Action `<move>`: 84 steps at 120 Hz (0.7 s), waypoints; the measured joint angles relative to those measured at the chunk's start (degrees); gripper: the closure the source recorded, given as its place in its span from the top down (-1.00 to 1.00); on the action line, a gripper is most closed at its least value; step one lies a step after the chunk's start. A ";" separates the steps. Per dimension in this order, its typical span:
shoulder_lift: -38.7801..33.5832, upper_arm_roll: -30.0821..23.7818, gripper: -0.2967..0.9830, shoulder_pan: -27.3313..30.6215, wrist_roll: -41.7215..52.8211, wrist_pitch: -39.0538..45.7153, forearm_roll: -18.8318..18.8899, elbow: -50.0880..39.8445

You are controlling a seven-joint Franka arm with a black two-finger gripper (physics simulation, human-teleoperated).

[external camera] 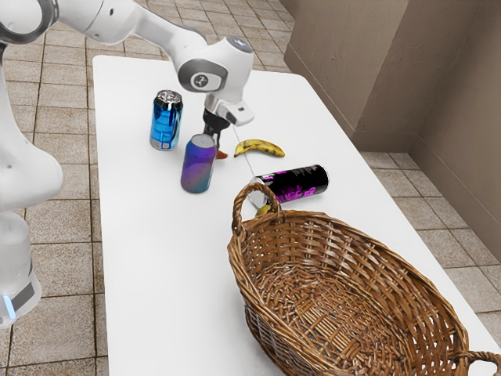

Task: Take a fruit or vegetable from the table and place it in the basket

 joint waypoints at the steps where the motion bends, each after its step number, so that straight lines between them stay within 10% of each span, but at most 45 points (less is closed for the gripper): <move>1: 0.00 0.00 -0.28 -0.01 -0.01 0.00 0.01 0.03; 64: 0.06 -1.38 -0.30 -6.36 0.22 -8.18 -0.07 17.22; 84: 0.11 -11.49 -0.30 -6.35 0.50 -14.24 -0.06 21.52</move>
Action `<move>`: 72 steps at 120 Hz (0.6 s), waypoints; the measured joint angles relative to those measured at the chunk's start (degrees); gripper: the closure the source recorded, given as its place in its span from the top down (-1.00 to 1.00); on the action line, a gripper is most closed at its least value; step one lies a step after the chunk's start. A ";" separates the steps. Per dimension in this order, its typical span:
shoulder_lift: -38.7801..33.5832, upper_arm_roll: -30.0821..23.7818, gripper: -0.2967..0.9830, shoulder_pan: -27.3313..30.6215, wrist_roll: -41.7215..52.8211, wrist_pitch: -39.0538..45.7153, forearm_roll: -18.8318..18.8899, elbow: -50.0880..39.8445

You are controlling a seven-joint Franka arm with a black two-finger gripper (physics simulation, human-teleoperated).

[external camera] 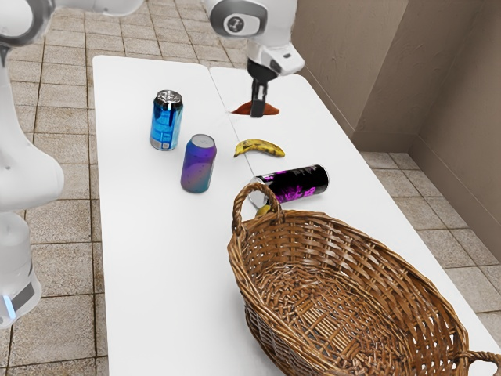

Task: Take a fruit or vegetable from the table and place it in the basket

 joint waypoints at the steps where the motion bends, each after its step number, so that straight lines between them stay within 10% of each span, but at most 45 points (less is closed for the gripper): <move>1: 0.00 -0.70 -0.30 0.01 0.01 -0.29 0.00 0.07; 32: 0.10 -14.86 -0.31 -10.28 -0.66 -7.45 -1.70 0.30; 60: 3.03 -13.75 -0.28 -22.87 -2.85 -9.69 -2.19 1.44; 72: 4.34 -5.22 -0.30 -33.03 -3.50 -9.90 -2.65 4.22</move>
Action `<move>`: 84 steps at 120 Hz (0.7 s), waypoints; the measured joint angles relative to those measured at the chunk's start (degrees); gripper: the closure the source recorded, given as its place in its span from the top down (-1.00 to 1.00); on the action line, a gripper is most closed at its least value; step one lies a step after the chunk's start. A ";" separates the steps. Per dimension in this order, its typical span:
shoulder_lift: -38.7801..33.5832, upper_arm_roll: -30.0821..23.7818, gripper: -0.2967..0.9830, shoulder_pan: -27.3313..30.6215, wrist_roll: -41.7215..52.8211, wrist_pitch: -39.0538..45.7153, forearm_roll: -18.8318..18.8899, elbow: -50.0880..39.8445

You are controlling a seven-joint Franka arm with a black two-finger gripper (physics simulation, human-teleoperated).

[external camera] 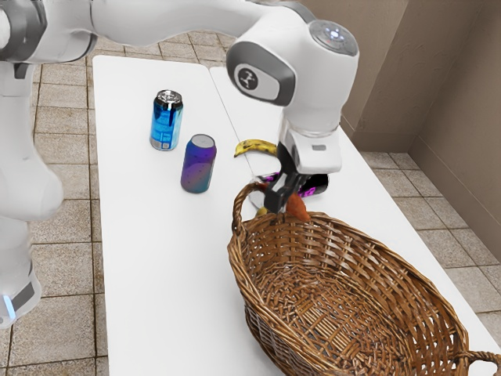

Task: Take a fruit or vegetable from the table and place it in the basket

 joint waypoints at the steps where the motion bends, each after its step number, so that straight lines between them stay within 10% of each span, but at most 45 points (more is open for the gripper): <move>1: 0.03 1.25 -0.30 -1.42 -0.05 -0.03 0.01 0.45; 46: -2.56 38.65 -0.33 -44.54 -1.38 -0.36 0.26 11.43; 64: -4.20 41.81 -0.32 -48.41 -1.59 -0.39 0.73 12.35; 84: -4.35 42.10 0.26 -48.82 -2.09 -0.71 0.84 12.41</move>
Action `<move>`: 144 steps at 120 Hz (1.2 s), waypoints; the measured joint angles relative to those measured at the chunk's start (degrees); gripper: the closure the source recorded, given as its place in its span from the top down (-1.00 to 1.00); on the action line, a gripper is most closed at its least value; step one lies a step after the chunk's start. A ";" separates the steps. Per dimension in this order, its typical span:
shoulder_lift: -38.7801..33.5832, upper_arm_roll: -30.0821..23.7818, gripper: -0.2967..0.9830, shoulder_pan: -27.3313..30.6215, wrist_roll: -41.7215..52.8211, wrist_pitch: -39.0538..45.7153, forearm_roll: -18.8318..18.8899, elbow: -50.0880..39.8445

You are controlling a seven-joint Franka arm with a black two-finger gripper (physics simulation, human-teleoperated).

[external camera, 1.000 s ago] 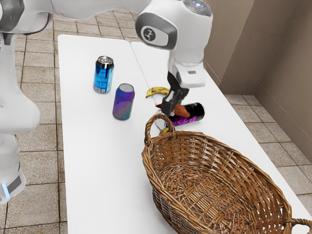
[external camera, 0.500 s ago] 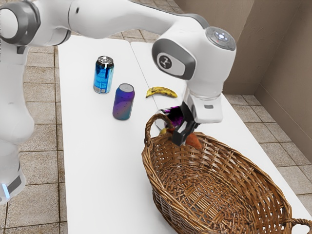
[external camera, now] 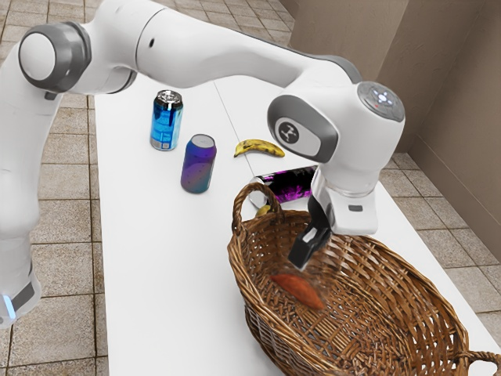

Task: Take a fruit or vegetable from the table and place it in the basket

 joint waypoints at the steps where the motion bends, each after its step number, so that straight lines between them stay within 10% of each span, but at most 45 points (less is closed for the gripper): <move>1: 0.00 0.00 0.27 0.00 -0.02 -0.01 0.01 0.00; 80: 6.80 -7.60 0.54 26.56 0.58 -20.90 0.11 7.35; 144: 0.20 -8.02 0.53 25.37 41.56 -14.92 -0.23 8.66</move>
